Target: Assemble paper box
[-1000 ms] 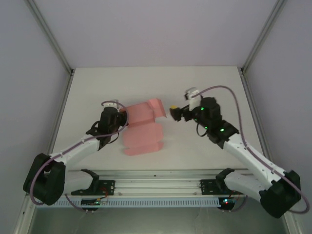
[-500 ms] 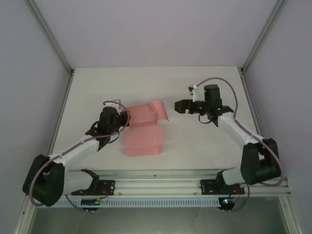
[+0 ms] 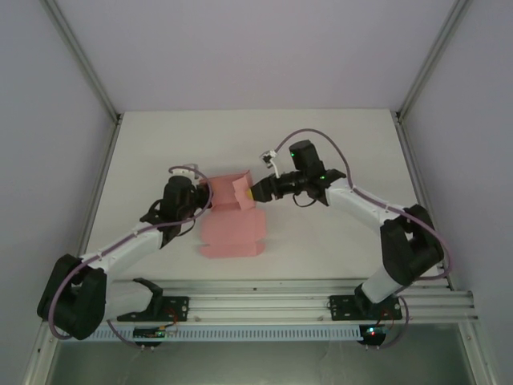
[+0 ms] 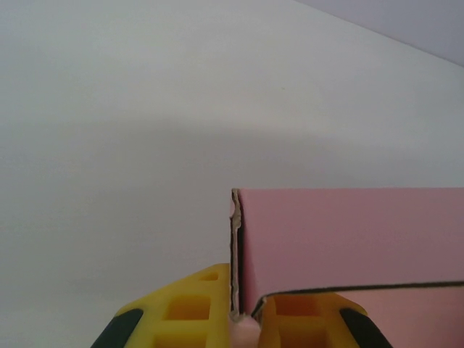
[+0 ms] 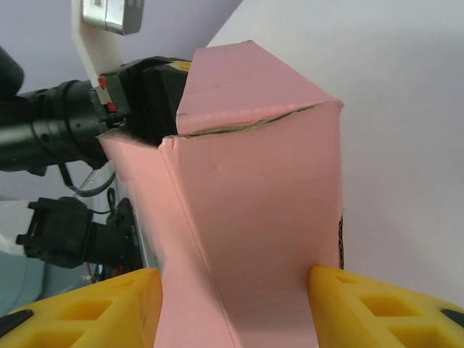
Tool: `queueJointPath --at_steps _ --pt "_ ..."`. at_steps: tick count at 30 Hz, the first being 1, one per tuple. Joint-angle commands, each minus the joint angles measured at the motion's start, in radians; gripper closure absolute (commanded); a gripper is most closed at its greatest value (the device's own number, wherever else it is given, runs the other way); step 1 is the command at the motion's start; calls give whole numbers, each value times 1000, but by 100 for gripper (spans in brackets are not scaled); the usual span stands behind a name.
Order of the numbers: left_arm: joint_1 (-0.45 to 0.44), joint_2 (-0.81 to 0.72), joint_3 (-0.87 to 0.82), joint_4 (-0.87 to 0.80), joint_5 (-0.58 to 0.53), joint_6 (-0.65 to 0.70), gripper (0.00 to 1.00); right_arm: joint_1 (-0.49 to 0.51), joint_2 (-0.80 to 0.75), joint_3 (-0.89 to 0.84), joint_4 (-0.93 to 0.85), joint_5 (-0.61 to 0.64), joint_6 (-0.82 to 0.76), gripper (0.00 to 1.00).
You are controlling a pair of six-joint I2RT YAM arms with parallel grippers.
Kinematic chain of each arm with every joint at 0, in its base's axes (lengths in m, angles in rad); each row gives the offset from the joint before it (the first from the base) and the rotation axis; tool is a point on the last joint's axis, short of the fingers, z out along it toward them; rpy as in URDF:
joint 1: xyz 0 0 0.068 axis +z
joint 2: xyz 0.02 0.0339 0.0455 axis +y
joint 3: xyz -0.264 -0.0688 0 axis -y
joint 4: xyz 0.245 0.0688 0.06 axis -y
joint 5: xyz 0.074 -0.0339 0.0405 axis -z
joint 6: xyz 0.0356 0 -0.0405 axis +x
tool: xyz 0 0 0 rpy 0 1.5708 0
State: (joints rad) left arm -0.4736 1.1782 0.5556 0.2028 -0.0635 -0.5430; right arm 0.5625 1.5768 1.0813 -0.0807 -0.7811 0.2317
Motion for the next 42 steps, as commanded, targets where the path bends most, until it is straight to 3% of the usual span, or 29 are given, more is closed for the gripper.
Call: queueJointPath --at_steps 1,6,10,16,19,21,25,29,38,42 --pt "-4 -19 3 50 29 -14 100 47 42 56 -28 131 -11 43" --pt "-5 -20 7 32 4 -22 100 99 45 93 -92 354 -33 47" --pt "-5 -28 10 -4 -42 -24 100 115 -13 77 -144 533 -54 44" --pt "-8 -21 17 2 -28 -24 100 128 -7 81 -142 560 -82 43" --pt "-31 -4 47 -24 -53 -18 100 156 35 102 -131 647 -86 49" --pt "-57 6 71 -51 -85 -7 100 176 74 168 -160 748 -86 56" --pt "-87 13 97 -81 -131 -20 100 208 120 215 -187 997 -80 85" --pt "-102 18 133 -164 -215 -85 100 213 158 261 -304 1194 -63 98" --pt "-97 0 253 -594 -501 -269 100 165 266 363 -623 1762 -19 100" --pt "-61 -15 256 -670 -487 -314 100 132 277 372 -686 1891 4 100"
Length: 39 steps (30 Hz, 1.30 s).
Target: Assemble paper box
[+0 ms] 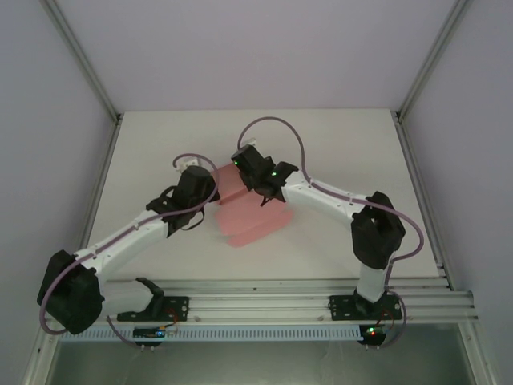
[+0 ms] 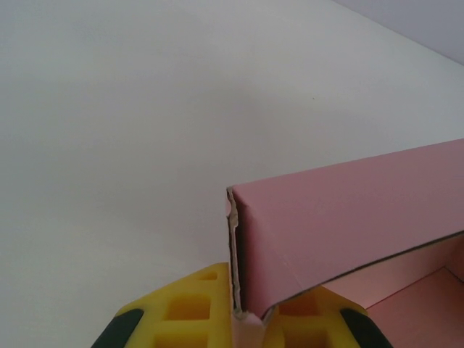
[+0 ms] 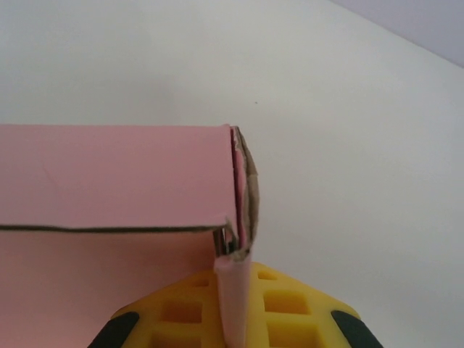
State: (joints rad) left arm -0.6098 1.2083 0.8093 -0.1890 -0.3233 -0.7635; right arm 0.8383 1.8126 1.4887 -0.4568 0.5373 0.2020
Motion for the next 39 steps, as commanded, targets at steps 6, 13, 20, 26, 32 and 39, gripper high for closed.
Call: queueJointPath --at_steps 6,13,20,26,32,39 --pt "84 -41 -31 -129 -120 -36 100 -126 -62 -184 37 283 -85 93" --pt "83 104 22 33 46 80 100 -72 -188 -290 296 -404 -152 22" --pt "104 220 130 40 169 335 100 -184 -461 -516 521 -811 44 0" --pt "143 352 353 -225 398 727 100 -367 -679 -634 382 -783 179 0" --pt "70 542 630 -562 376 1116 100 -531 -801 -684 121 -733 186 0" --pt "-72 847 976 -835 155 1301 100 -696 -871 -746 3 -835 199 0"
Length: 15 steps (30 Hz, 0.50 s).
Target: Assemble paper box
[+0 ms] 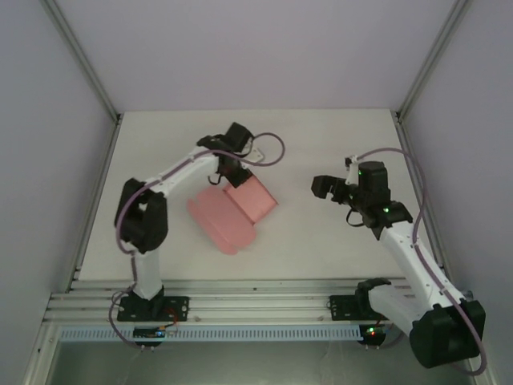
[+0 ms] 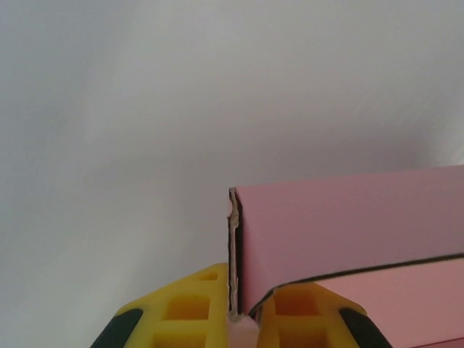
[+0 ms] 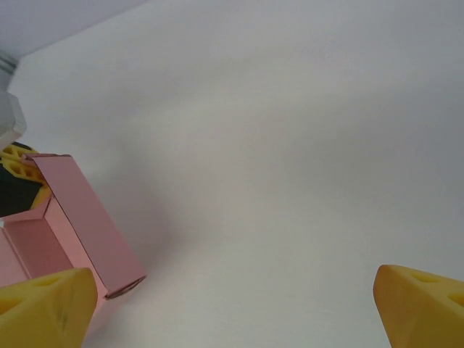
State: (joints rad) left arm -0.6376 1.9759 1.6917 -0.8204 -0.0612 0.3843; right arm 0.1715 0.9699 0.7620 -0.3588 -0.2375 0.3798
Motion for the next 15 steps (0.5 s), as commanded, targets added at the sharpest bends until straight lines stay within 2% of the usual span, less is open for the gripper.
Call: queueJointPath --at_steps 1,4,8,10,11,15 --pt "-64 111 116 -206 -150 170 100 -43 -35 -27 -97 -67 24 0" --pt "-120 199 162 -195 -252 222 100 -70 -53 -51 -89 -101 24 0" --pt "-155 303 214 -209 -229 235 100 -85 -56 -73 -69 -138 21 0" --pt "-157 330 251 -206 -218 222 91 -89 -47 -73 -66 -154 16 0" --pt "-158 337 267 -208 -215 214 81 -90 -42 -71 -69 -161 11 0" --pt "-157 311 293 -198 -178 218 57 -92 -33 -64 -75 -177 -13 0"
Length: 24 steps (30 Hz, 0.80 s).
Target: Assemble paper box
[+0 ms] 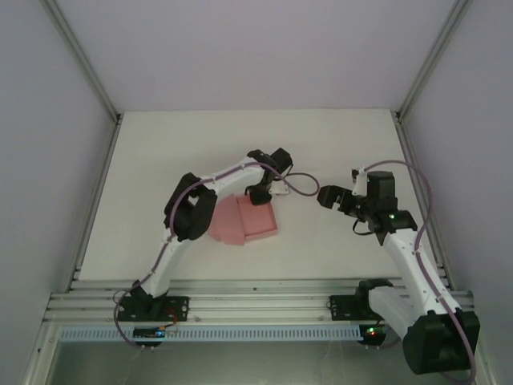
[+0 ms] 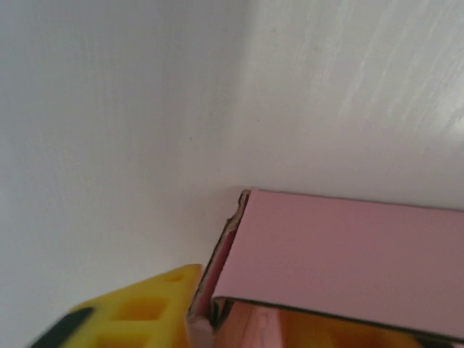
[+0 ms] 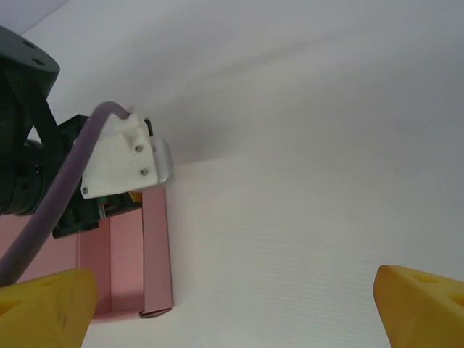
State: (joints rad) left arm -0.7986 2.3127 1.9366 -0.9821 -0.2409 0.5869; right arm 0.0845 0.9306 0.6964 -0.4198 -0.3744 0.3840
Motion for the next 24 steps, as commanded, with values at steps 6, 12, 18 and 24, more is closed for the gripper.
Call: queueJointPath --at_steps 6,12,18,24 --pt "7 -129 52 -20 50 6 30 -5 12 9 44 -86 -64 0" --pt "62 -380 -202 183 155 -99 1 17 48 32 168 -223 -173 0" --pt "139 -696 -562 451 86 -420 1 125 161 121 195 -286 -326 0" --pt "288 -1078 -912 618 96 -884 0 397 461 383 -44 -133 -689 0"
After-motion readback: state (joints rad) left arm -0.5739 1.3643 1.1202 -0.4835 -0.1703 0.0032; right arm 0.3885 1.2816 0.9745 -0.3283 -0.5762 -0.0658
